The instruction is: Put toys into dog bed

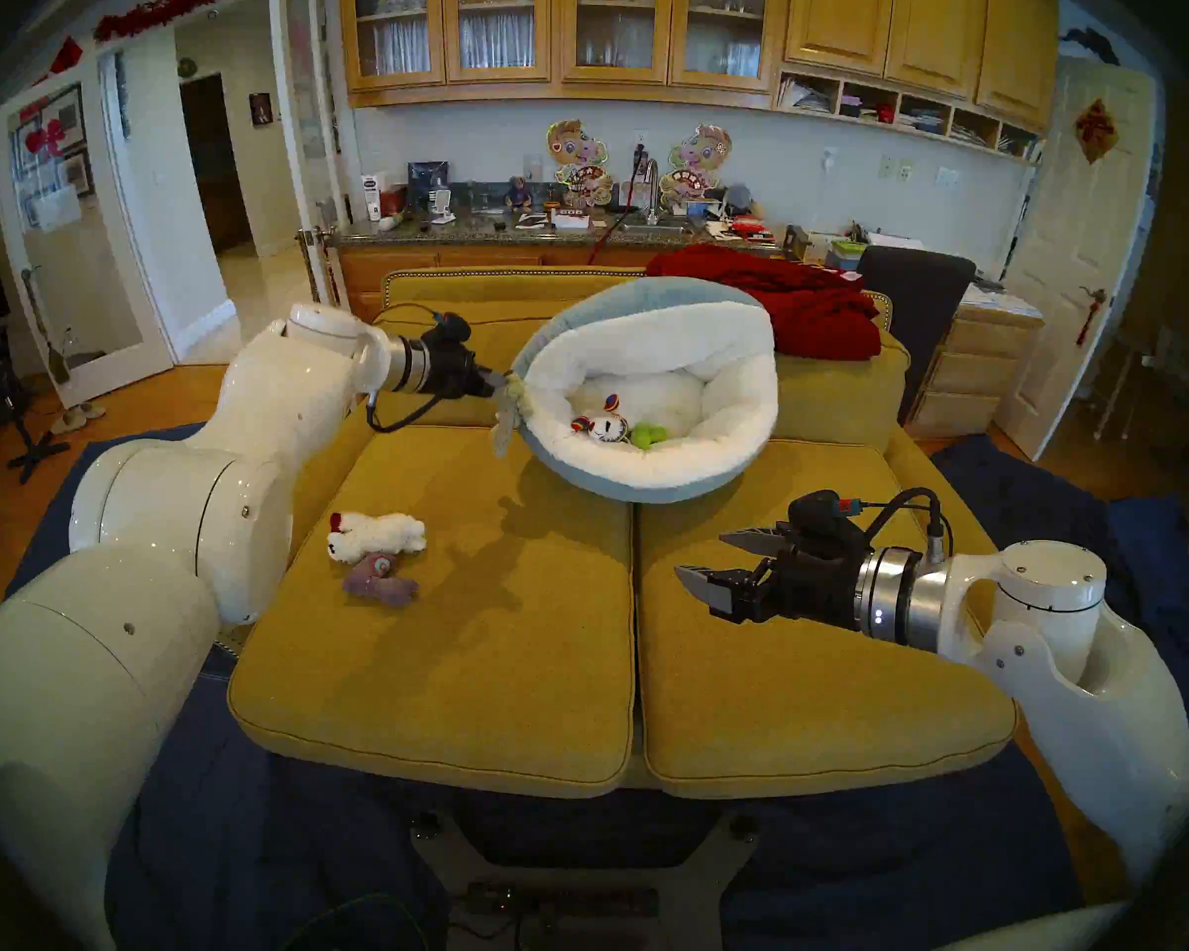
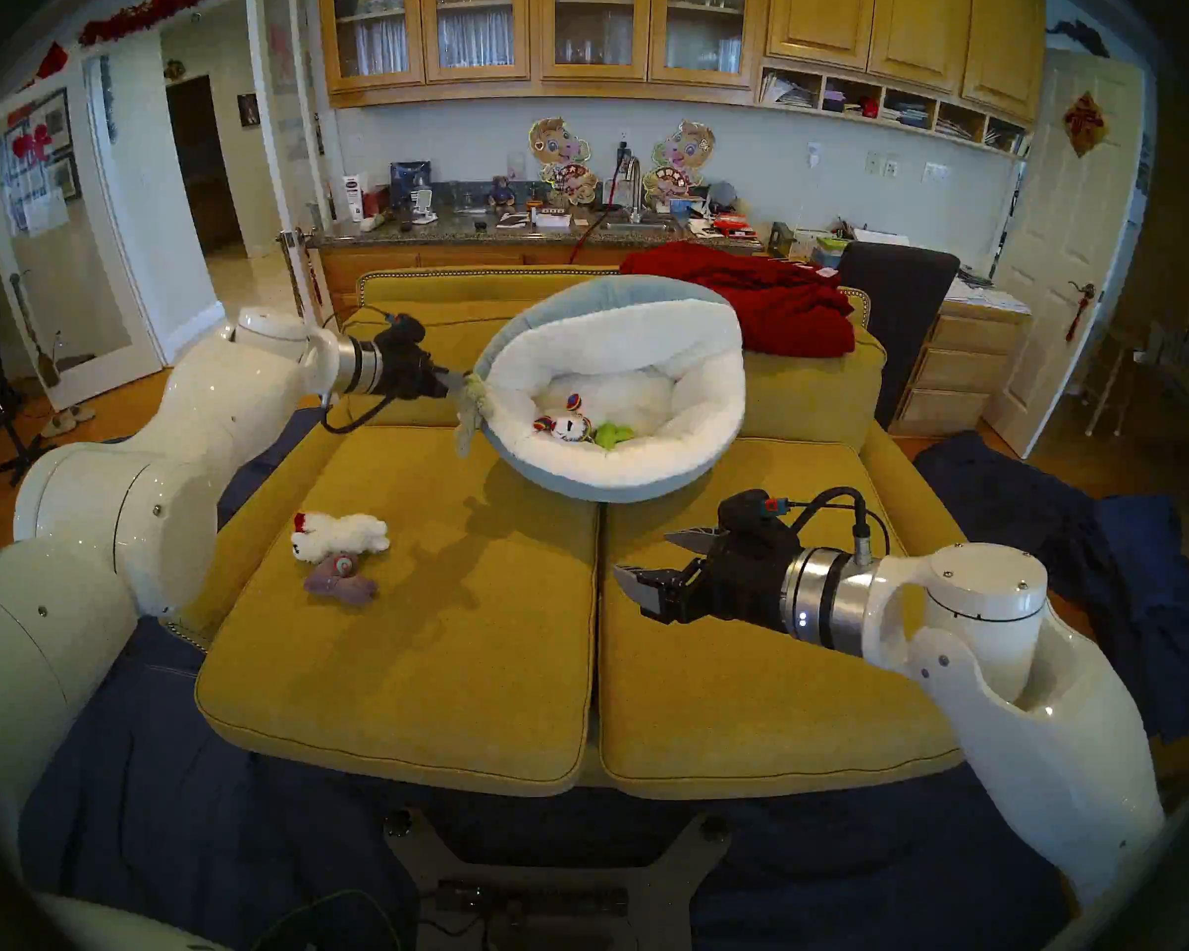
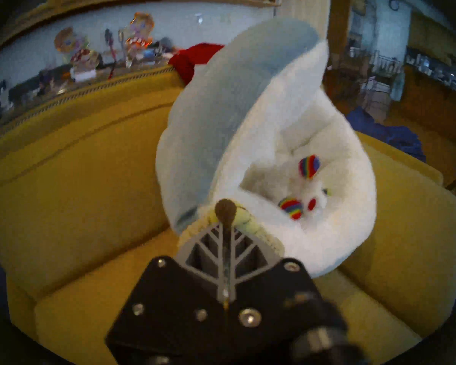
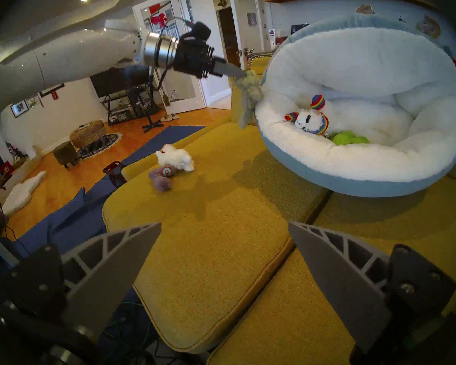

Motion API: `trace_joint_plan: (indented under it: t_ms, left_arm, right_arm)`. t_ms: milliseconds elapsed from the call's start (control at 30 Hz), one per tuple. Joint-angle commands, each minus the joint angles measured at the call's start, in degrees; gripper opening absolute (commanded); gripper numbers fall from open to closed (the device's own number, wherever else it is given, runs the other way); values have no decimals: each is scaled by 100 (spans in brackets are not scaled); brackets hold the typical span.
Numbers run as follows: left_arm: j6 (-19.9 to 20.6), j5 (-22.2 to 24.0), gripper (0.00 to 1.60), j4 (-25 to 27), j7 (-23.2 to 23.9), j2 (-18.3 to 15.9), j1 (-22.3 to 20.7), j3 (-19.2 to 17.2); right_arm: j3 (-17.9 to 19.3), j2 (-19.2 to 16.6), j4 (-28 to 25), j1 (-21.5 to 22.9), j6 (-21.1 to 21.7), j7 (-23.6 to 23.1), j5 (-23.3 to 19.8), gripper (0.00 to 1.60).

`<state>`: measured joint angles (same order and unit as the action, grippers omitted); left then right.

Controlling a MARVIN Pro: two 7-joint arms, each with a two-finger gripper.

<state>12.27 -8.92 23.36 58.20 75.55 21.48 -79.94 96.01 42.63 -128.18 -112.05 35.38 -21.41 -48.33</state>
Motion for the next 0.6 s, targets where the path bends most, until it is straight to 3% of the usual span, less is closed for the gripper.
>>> trace_joint_plan:
  t_ms: [0, 333, 500, 567]
  left_arm:
    - [-189, 117, 0, 628, 512, 18, -544, -37]
    - [-98, 132, 0, 1351, 1592, 125, -294, 100]
    - [93, 106, 0, 1668, 2043, 207, -82, 242]
    - [359, 21, 0, 1878, 2200, 250, 125, 416]
  right_arm:
    - [50, -5, -74, 72, -32, -4, -1, 160]
    - [59, -7, -91, 91, -42, -5, -1, 160]
    - [67, -7, -104, 96, -46, -4, 0, 160]
    - [75, -8, -116, 97, -50, -3, 2, 160]
